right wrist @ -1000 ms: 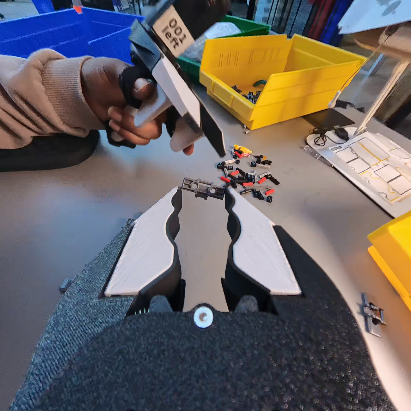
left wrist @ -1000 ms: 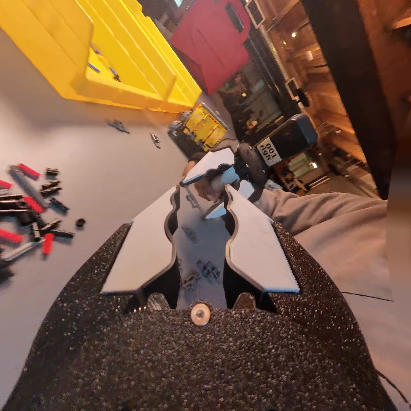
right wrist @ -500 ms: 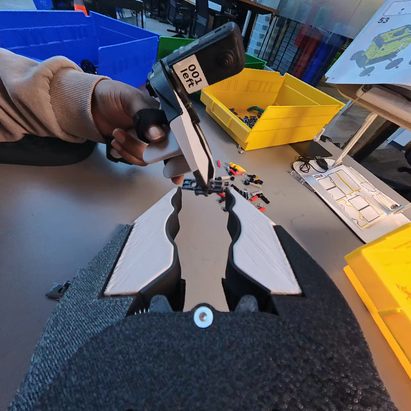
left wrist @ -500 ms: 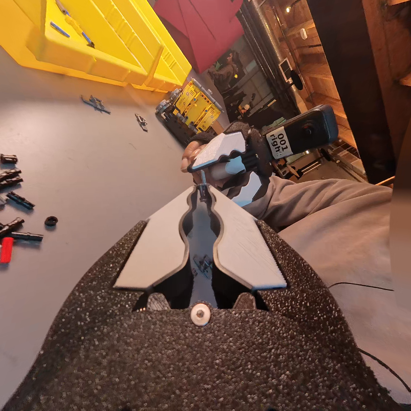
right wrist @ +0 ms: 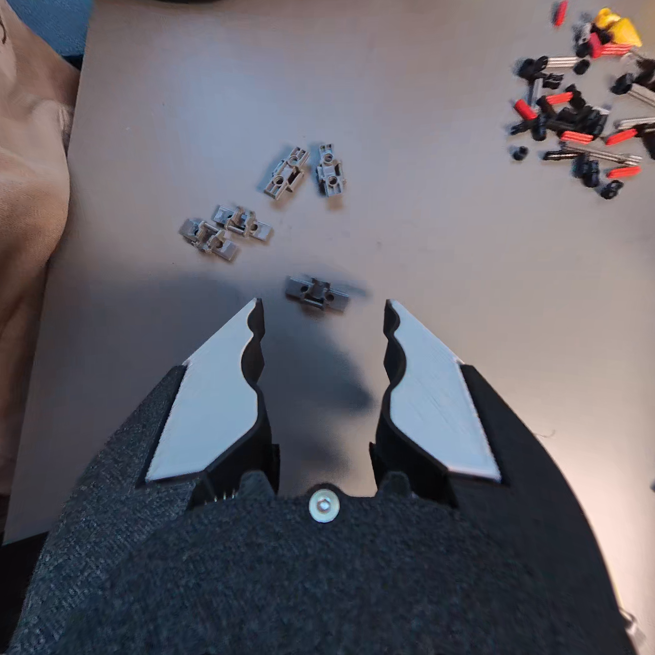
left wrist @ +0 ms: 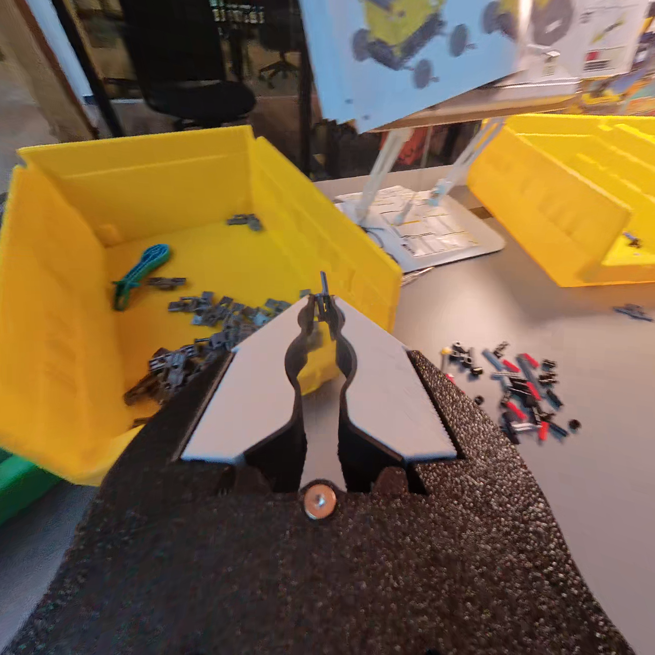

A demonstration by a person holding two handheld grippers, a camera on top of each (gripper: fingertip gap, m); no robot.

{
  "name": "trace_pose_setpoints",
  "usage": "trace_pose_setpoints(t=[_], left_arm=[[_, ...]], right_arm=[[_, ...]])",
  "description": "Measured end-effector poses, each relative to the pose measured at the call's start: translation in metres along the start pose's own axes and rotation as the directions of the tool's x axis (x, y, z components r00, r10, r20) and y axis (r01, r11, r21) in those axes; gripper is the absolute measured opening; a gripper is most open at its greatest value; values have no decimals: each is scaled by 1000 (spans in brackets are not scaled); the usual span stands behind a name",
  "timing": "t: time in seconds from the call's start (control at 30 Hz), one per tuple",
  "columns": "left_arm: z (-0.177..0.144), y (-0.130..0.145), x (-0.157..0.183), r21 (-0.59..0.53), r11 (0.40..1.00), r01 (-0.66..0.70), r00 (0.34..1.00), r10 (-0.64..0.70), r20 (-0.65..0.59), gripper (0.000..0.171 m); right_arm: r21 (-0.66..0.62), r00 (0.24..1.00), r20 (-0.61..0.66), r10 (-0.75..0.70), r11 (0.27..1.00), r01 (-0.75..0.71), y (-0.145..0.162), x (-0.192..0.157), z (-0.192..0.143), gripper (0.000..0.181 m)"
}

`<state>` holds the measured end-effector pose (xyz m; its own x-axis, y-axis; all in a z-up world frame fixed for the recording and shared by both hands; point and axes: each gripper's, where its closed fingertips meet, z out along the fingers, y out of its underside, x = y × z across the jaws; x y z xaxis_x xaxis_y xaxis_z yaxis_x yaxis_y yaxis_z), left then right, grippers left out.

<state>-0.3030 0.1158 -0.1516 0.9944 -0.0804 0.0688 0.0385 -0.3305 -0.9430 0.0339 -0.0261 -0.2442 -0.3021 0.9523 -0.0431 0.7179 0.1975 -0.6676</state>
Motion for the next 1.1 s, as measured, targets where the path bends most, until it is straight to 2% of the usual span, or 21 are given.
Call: trace_pose_setpoints(t=[0.1, 0.17, 0.27, 0.4, 0.5, 0.57, 0.6, 0.7, 0.77, 0.87, 0.93, 1.0, 1.03, 1.1], left_arm=[[9, 11, -22, -41, 998, 39, 998, -37, 51, 11], [9, 17, -26, -54, 997, 60, 997, -57, 57, 31], [3, 10, -22, -8, 998, 56, 997, -56, 54, 40], [-3, 1, 7, 33, 999, 30, 999, -29, -32, 42], [-7, 3, 54, 22, 1000, 15, 979, -10, -204, 40], [-14, 12, 100, -32, 999, 25, 925, -35, -379, 40], [-20, 18, 126, -78, 996, 42, 876, -74, -477, 40], [-40, 37, 197, -269, 957, 107, 675, -269, -687, 43], [-54, 46, 235, -383, 918, 107, 527, -379, -761, 44], [-70, 62, 274, -474, 880, 38, 403, -447, -798, 41], [-79, 68, 289, -498, 867, 0, 349, -466, -813, 37], [-82, 75, 294, -488, 872, -42, 353, -444, -823, 14], [-84, 75, 294, -469, 881, -60, 350, -422, -836, 7], [-84, 72, 291, -427, 901, -76, 368, -372, -852, 7]], right_arm=[[-35, 1000, 22, -23, 999, 24, 3, -7, 10, 57], [-35, 999, 7, -49, 998, 49, 3, -7, 12, 46], [-39, 998, -2, -58, 998, 58, 2, -6, 13, 35], [-36, 996, -4, -90, 995, 89, 0, -9, 14, 27], [-27, 994, -34, -105, 994, 104, -2, -5, 14, 27], [21, 990, -83, -114, 993, 116, -11, 3, 10, 27], [58, 987, -116, -115, 991, 122, -19, 8, 7, 27], [194, 956, -265, -122, 965, 177, -47, 26, -10, 27], [250, 928, -348, -129, 942, 225, -61, 32, -18, 27], [270, 877, -453, -159, 913, 305, -75, 36, -23, 28], [277, 859, -484, -167, 902, 332, -82, 34, -24, 28], [273, 843, -507, -182, 893, 357, -86, 32, -22, 28], [256, 831, -521, -193, 894, 368, -86, 32, -20, 28], [257, 805, -560, -196, 883, 393, -90, 34, -21, 27]])
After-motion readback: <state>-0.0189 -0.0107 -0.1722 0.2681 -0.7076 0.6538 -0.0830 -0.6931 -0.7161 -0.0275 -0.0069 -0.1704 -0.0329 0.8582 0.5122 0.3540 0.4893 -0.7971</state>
